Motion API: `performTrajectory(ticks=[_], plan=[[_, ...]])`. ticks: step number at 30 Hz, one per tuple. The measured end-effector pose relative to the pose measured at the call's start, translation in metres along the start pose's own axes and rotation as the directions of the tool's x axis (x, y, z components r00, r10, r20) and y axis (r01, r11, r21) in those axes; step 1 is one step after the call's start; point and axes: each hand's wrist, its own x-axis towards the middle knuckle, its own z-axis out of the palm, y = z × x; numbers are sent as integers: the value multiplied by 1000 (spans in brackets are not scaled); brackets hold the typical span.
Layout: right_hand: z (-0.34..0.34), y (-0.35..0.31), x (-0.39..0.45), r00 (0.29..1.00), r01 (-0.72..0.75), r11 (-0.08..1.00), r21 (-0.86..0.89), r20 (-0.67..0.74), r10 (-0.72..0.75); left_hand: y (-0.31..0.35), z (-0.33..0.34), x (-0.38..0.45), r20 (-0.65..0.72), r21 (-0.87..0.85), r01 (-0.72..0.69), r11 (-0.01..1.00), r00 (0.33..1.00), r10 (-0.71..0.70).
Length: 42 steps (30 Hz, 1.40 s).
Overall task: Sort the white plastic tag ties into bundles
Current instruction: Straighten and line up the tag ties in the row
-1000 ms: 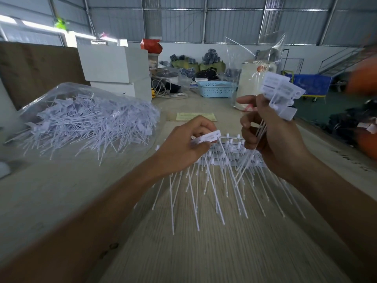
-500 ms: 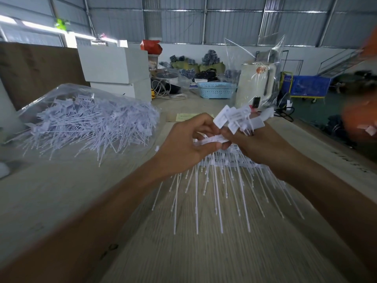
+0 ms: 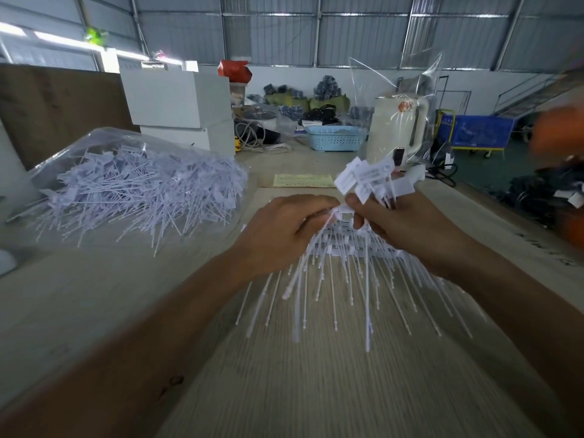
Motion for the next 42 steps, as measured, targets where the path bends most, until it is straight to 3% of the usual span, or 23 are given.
performTrajectory(ticks=[3,9,13,18,22,26,31,34,36,38,42], plan=[[0,-3,-3,998,57,980,-192,-17,-61,-1,-1,0,-21,-86,17,996,1000,-18],[0,-8,-2,974,208,899,-386,1,-225,1,-2,1,77,-241,159,957,986,-145],[1,-5,-1,988,150,978,-143,-16,-154,5,-4,3,39,-369,140,919,990,-136],[-5,3,0,997,70,996,-52,30,-69,7,-2,3,0,-389,97,916,994,-106],[-5,5,-1,997,73,985,-157,33,-69,2,-1,2,-29,-282,117,952,991,-131],[-5,3,-2,992,121,972,-201,63,-110,-3,-6,2,-23,8,-20,1000,1000,20],[1,12,2,994,95,940,-329,84,-71,-6,-15,5,39,300,-163,940,987,159],[2,12,4,1000,30,965,-260,5,-30,-10,-15,4,125,431,-197,881,979,159],[1,10,4,999,28,988,-149,-12,-30,-10,-13,2,109,359,-134,924,989,101],[1,5,3,999,42,994,-99,19,-41,-7,-9,3,67,181,-1,984,998,-11],[3,6,2,1000,-17,999,-30,-15,17,1,-5,6,90,-59,144,988,986,-138]])
